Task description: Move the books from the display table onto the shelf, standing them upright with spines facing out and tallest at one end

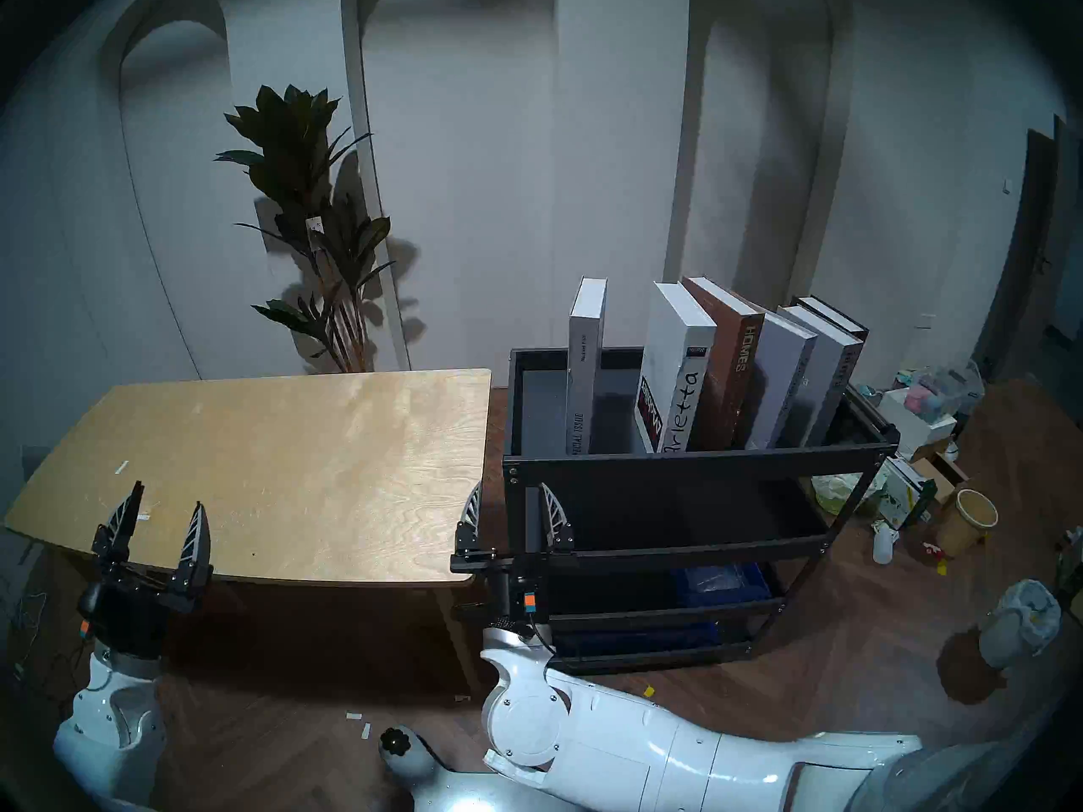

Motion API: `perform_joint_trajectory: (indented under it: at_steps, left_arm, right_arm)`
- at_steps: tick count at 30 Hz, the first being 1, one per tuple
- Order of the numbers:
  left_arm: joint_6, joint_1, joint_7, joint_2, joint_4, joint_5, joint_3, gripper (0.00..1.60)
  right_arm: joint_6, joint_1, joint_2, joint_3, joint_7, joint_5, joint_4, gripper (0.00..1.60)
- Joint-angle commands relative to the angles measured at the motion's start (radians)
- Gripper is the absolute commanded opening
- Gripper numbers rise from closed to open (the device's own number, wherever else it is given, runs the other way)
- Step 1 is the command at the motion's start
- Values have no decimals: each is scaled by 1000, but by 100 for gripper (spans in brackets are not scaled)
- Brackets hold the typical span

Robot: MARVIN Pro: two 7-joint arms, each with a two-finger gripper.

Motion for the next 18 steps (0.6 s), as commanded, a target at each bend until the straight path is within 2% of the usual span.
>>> perform_joint_trajectory:
  at_steps: [1, 2, 3, 6, 8, 10, 14, 18]
  left_arm:
    - [-35, 125, -79, -33, -55, -59, -54, 160]
    - [-35, 113, -98, -44, -50, -66, -57, 160]
    - [-35, 138, -111, -39, -60, -84, -63, 160]
    - [-35, 151, -159, -44, -64, -120, -72, 160]
    - [-35, 158, -193, -39, -66, -163, -60, 160]
    - [-35, 163, -232, -25, -59, -165, -56, 160]
    - [-35, 155, -322, -20, -45, -234, -46, 160]
    - [-35, 143, -372, -15, -35, -263, -42, 160]
  right_arm:
    - [-7, 47, -82, -21, 3, -25, 37, 160]
    - [-9, 53, -87, -27, 3, -27, 47, 160]
    - [-11, 57, -94, -33, 0, -31, 57, 160]
    - [-19, 69, -109, -48, -13, -33, 85, 160]
    - [-22, 76, -117, -57, -27, -33, 100, 160]
    - [-29, 82, -122, -68, -45, -32, 114, 160]
    - [-41, 84, -130, -75, -75, -37, 138, 160]
    - [-40, 84, -132, -74, -85, -34, 139, 160]
